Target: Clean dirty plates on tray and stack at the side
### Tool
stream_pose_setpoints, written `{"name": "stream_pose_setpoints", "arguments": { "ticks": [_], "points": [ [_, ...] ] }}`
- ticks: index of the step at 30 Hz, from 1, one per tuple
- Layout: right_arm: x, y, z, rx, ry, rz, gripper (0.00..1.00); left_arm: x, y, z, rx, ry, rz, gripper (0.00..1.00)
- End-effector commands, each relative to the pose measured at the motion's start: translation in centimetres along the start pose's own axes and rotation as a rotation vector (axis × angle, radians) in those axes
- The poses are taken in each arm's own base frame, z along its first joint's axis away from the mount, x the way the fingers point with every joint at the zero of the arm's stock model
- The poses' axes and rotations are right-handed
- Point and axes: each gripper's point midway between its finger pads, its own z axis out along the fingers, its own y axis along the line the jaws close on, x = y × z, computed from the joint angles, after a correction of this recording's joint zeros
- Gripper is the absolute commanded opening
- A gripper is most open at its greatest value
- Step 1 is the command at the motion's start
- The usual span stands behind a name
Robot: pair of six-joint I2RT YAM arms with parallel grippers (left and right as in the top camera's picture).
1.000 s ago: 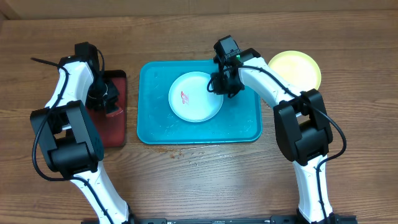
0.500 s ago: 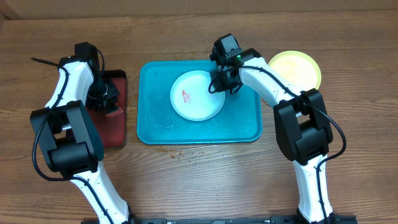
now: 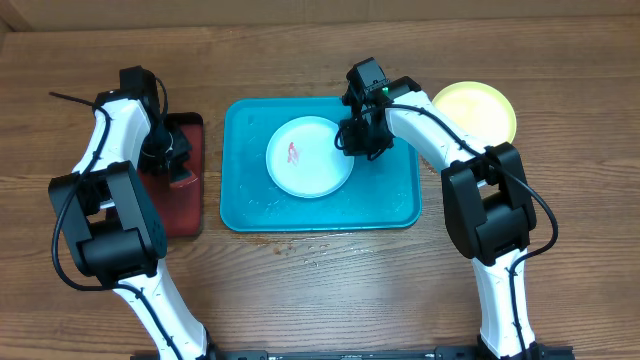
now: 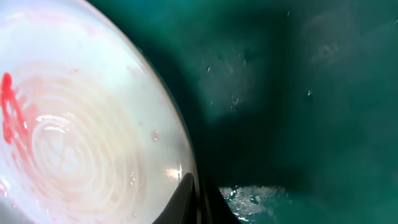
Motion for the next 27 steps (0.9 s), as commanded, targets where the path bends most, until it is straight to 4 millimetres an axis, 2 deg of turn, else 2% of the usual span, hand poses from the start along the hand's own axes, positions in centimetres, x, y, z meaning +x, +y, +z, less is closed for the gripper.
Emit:
{"name": "stream_pose_setpoints", "arguments": {
  "ticks": [1, 9, 11, 14, 19, 23, 27],
  "points": [
    [1.0, 0.3, 0.8, -0.014, 0.038, 0.020, 0.04, 0.1, 0.2, 0.0, 0.000, 0.000, -0.011, 0.35],
    [1.0, 0.3, 0.9, -0.014, 0.038, 0.020, 0.04, 0.2, 0.3, 0.4, -0.003, -0.001, -0.011, 0.38],
    [0.9, 0.3, 0.9, -0.015, 0.034, 0.019, 0.04, 0.2, 0.3, 0.7, -0.001, -0.005, -0.011, 0.31],
    [0.8, 0.3, 0.9, -0.016, 0.030, 0.018, 0.04, 0.3, 0.3, 0.8, -0.003, -0.004, -0.010, 0.05],
    [0.7, 0.4, 0.9, -0.017, 0.026, 0.017, 0.04, 0.3, 0.3, 0.7, -0.003, 0.000, -0.010, 0.04],
    [0.7, 0.4, 0.9, -0.017, 0.028, 0.017, 0.04, 0.1, 0.3, -0.7, -0.007, 0.012, -0.010, 0.04],
    [0.6, 0.4, 0.9, -0.018, 0.024, 0.016, 0.04, -0.7, 0.0, -3.3, 0.010, 0.010, -0.010, 0.04]
  ]
}}
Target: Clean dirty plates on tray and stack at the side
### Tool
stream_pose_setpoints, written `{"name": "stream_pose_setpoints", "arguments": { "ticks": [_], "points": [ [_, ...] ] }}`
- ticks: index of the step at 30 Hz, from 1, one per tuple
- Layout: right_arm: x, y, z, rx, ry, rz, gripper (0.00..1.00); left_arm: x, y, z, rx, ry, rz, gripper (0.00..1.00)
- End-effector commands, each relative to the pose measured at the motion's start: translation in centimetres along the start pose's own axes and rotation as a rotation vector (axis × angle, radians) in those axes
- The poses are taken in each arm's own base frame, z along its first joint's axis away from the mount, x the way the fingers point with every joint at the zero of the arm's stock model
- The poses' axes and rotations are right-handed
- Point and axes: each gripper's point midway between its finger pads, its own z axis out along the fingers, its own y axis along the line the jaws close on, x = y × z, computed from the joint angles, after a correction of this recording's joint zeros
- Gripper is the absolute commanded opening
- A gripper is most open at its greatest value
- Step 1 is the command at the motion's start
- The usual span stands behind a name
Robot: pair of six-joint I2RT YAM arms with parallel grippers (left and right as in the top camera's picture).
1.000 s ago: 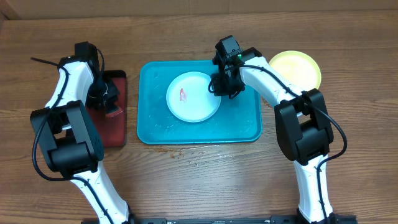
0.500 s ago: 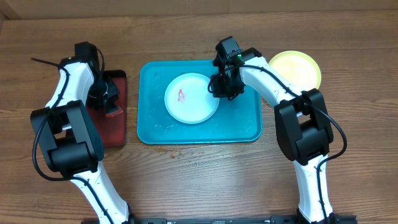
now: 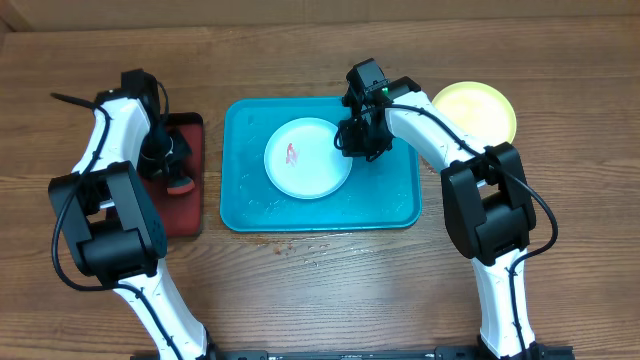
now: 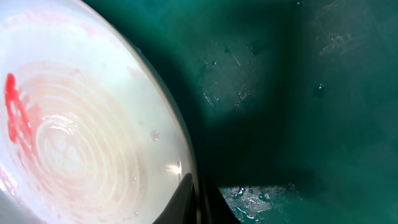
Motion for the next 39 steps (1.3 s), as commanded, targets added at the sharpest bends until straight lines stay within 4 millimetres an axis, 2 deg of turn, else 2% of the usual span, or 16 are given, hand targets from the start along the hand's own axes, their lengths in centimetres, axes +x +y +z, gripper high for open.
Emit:
{"name": "stream_pose_setpoints", "arguments": {
  "ticks": [1, 5, 8, 15, 19, 24, 30, 34, 37, 39],
  "points": [
    [0.5, 0.0, 0.9, 0.000, 0.019, 0.000, 0.04, -2.2, -0.8, -3.0, 0.049, -0.068, -0.016, 0.04],
    [0.3, 0.1, 0.9, -0.002, 0.009, -0.003, 0.04, -2.8, -0.9, -3.3, 0.051, -0.087, -0.017, 0.04],
    [0.2, 0.1, 0.9, -0.004, 0.005, -0.004, 0.04, -2.6, -0.9, -2.2, 0.046, -0.088, -0.017, 0.04],
    [0.1, 0.1, 0.9, -0.004, 0.003, -0.005, 0.04, -1.0, -0.6, 1.9, 0.037, -0.064, -0.016, 0.04],
    [0.1, 0.2, 0.9, -0.004, 0.002, -0.005, 0.04, -0.8, -0.4, 2.5, 0.035, -0.060, -0.017, 0.04],
    [0.1, 0.1, 0.9, -0.004, 0.003, -0.005, 0.04, -1.7, -0.6, 0.6, 0.043, -0.080, -0.016, 0.04],
    [0.1, 0.2, 0.9, -0.004, 0.002, -0.005, 0.04, -3.3, -0.9, -4.6, 0.057, -0.105, -0.017, 0.04],
    [0.1, 0.2, 0.9, -0.004, 0.002, -0.005, 0.04, -3.5, -0.7, -7.6, 0.058, -0.109, -0.017, 0.04],
    [0.1, 0.2, 0.9, -0.004, 0.002, -0.005, 0.04, -3.2, -0.5, -8.0, 0.048, -0.099, -0.016, 0.04],
    [0.1, 0.2, 0.9, -0.005, 0.001, -0.005, 0.04, -3.3, 0.0, -7.2, 0.016, -0.103, -0.018, 0.04]
  ]
}}
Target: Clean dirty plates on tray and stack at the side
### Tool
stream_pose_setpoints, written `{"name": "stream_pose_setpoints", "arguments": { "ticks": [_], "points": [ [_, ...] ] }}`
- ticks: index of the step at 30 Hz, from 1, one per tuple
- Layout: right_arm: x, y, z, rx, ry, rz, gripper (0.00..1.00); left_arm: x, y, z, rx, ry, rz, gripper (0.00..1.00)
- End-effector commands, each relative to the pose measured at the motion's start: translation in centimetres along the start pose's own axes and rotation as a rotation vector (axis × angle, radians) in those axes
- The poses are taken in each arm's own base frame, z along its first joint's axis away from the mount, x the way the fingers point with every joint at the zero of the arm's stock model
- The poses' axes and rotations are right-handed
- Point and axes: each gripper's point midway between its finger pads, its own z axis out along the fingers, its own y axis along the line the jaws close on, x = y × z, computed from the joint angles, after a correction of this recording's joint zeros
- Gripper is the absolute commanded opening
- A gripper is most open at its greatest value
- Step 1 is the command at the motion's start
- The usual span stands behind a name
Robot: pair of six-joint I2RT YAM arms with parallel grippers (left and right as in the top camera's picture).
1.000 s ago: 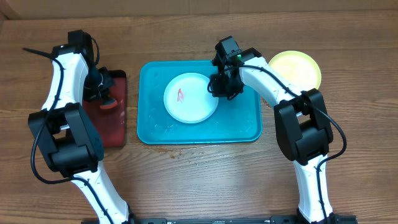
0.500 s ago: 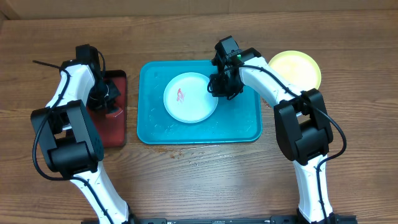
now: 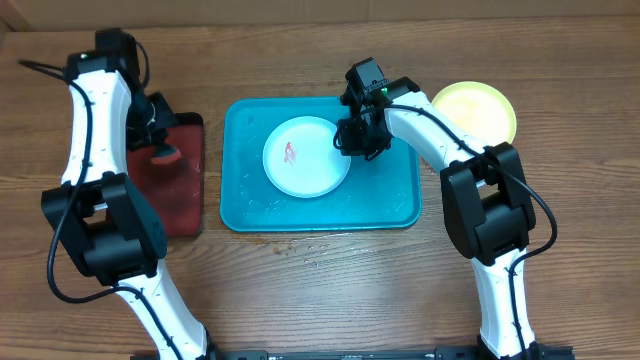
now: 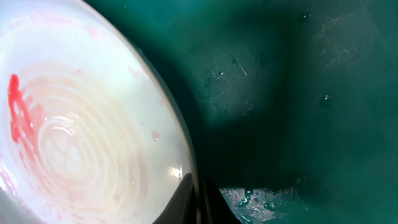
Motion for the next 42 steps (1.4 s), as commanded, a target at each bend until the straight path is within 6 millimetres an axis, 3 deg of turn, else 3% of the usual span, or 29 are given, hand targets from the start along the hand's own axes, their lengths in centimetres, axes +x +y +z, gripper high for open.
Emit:
{"name": "stream_pose_setpoints", "arguments": {
  "ticks": [1, 5, 8, 10, 15, 20, 24, 29, 38, 42],
  "points": [
    [0.5, -0.1, 0.8, 0.002, 0.016, 0.001, 0.04, -0.2, 1.0, 0.8, -0.042, -0.016, -0.010, 0.04],
    [0.3, 0.0, 0.8, 0.000, 0.010, -0.001, 0.04, 1.1, 1.1, 4.6, -0.040, 0.011, -0.010, 0.04],
    [0.4, 0.0, 0.8, 0.000, 0.012, 0.000, 0.04, 1.9, 1.8, 5.2, -0.062, 0.042, -0.002, 0.04],
    [0.3, 0.0, 0.8, 0.000, 0.011, -0.001, 0.04, 1.3, 2.8, 4.0, -0.110, 0.020, -0.003, 0.04],
    [0.1, 0.1, 0.8, -0.002, 0.002, -0.003, 0.04, -0.9, 5.1, -1.4, -0.238, -0.088, -0.049, 0.04],
    [-0.1, 0.1, 0.8, -0.005, -0.006, -0.002, 0.04, -2.0, 4.6, -4.8, -0.266, -0.194, -0.044, 0.04],
    [-0.1, 0.1, 0.8, -0.004, -0.006, -0.001, 0.04, -1.8, 4.4, -4.9, -0.343, -0.227, -0.050, 0.04],
    [-0.1, 0.1, 0.8, -0.005, -0.006, -0.002, 0.04, -2.0, 6.1, -4.7, -0.534, -0.321, -0.097, 0.04],
    [0.0, 0.1, 0.8, -0.004, -0.004, -0.001, 0.04, -0.6, 6.5, -1.5, -0.695, -0.410, -0.092, 0.04],
    [-0.1, 0.1, 0.8, -0.005, -0.006, -0.002, 0.04, -1.2, 7.4, -4.3, -0.881, -0.530, -0.045, 0.04]
  ]
}}
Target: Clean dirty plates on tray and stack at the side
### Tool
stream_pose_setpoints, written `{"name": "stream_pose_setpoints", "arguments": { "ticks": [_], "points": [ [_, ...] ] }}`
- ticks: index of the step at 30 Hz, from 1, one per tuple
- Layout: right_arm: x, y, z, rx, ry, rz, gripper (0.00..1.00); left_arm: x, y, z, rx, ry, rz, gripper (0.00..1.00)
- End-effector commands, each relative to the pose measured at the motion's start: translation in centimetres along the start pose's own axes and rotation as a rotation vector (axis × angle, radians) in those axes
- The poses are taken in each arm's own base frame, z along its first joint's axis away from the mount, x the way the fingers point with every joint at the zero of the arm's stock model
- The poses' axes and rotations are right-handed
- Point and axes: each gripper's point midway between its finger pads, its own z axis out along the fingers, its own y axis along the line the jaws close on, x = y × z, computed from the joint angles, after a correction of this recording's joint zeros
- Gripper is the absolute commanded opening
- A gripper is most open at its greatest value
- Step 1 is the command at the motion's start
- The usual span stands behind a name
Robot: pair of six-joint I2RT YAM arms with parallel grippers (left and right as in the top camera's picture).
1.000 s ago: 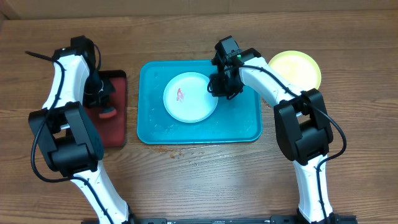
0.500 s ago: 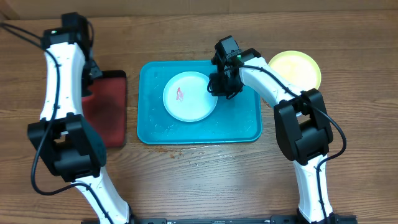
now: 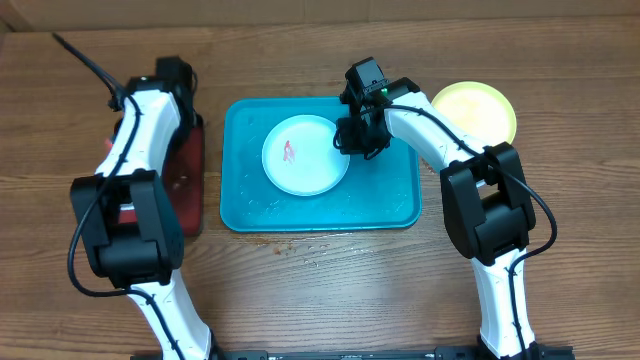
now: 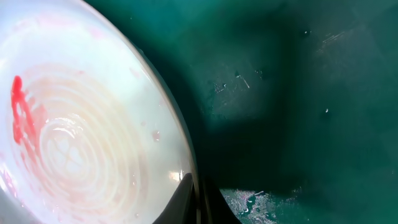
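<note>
A white plate (image 3: pixel 305 155) with a red smear (image 3: pixel 289 152) lies in the teal tray (image 3: pixel 390 200). My right gripper (image 3: pixel 352 140) is shut on the plate's right rim. In the right wrist view one finger lies over the plate (image 4: pixel 81 124) and the other under its edge, the gripper (image 4: pixel 199 185) pinching the rim, with the red smear (image 4: pixel 22 115) at far left. My left gripper (image 3: pixel 180 95) is over the top end of the dark red mat (image 3: pixel 190 195). Its jaws are hidden under the arm, and no scrubber shows.
A yellow plate (image 3: pixel 475 110) sits on the wooden table right of the tray. The tray floor (image 4: pixel 298 93) is wet, with droplets near the gripper. The left arm's white link crosses over the red mat.
My left arm has swung right, from the far left back corner to over the top of the red mat. The round scrubber seen at its gripper no longer shows. The plate stays pinched.
My left gripper was down on the red mat at a round scrubber, then stood raised at the mat's upper left with the scrubber under it, and now is over the mat's top end. My right gripper held the white plate's rim throughout, the plate edging slightly left.
</note>
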Motion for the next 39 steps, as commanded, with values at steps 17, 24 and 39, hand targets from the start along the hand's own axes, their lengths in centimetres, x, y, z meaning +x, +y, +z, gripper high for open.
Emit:
{"name": "stream_pose_setpoints", "arguments": {
  "ticks": [17, 24, 39],
  "points": [
    [0.3, 0.0, 0.7, 0.000, 0.009, 0.002, 0.04, -1.6, -1.5, -2.8, 0.056, -0.123, -0.310, 0.04],
    [0.7, -0.1, 0.7, 0.004, 0.025, 0.006, 0.04, -2.6, 1.2, -2.8, -0.030, -0.169, -0.307, 0.04],
    [0.6, -0.1, 0.7, 0.003, 0.024, 0.034, 0.04, -0.6, -4.4, -5.3, 0.392, 0.122, -0.252, 0.04]
  ]
}}
